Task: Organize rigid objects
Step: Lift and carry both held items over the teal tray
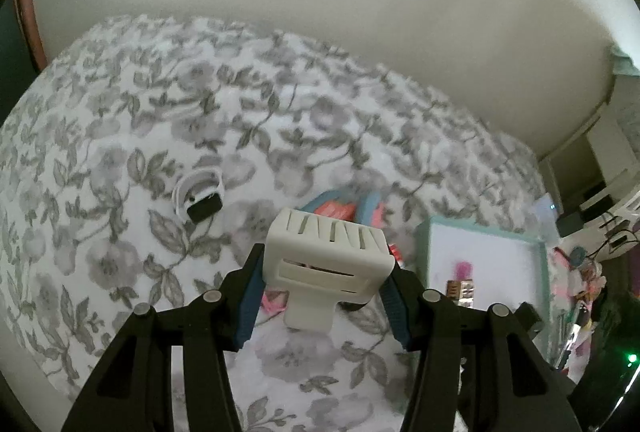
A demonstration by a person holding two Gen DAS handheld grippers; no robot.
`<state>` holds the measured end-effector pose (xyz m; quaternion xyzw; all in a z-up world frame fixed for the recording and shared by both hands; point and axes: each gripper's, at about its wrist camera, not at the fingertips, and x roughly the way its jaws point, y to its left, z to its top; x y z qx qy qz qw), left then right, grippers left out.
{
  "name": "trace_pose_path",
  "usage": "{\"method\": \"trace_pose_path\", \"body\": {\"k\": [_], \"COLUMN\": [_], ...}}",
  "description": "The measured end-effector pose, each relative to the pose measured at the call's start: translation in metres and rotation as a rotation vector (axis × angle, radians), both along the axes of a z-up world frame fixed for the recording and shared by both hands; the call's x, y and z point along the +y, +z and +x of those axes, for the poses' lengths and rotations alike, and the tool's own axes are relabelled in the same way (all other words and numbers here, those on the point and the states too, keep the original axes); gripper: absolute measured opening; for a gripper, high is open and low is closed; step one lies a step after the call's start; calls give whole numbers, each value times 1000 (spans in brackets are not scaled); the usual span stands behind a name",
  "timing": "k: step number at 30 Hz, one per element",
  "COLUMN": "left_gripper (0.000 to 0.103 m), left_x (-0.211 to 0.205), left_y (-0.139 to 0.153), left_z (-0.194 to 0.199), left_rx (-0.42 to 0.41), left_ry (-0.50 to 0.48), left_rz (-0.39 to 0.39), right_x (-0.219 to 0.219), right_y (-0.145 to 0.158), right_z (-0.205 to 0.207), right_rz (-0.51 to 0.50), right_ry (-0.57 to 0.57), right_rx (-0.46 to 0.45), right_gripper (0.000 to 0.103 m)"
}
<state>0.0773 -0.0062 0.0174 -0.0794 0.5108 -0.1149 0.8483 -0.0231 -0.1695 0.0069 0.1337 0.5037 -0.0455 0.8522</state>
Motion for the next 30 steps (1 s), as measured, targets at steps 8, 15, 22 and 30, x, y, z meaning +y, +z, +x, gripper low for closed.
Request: {"method": "trace_pose_path", "body": {"k": [8,15,22,30], "left_gripper": [55,55,55,55], "left_x": [-31,-90,-155,-200], "left_y": [12,14,5,-22], "left_z": [-14,-33,-54,-65], "left_rx": [-47,-76,-89,-40], "left_ry": [-58,-181,-325,-415], "left_rz": [-35,-21,19,51], "right_x": [-39,-89,-144,-192], "right_y": [26,39,44,19], "right_z": [-14,-31,-56,-74], "right_rz": [-83,-191,-293,-277], "right_ry": [-122,-285,-476,-594], "right_rx": [-63,-91,-74,18], "right_gripper": [22,22,22,22]}}
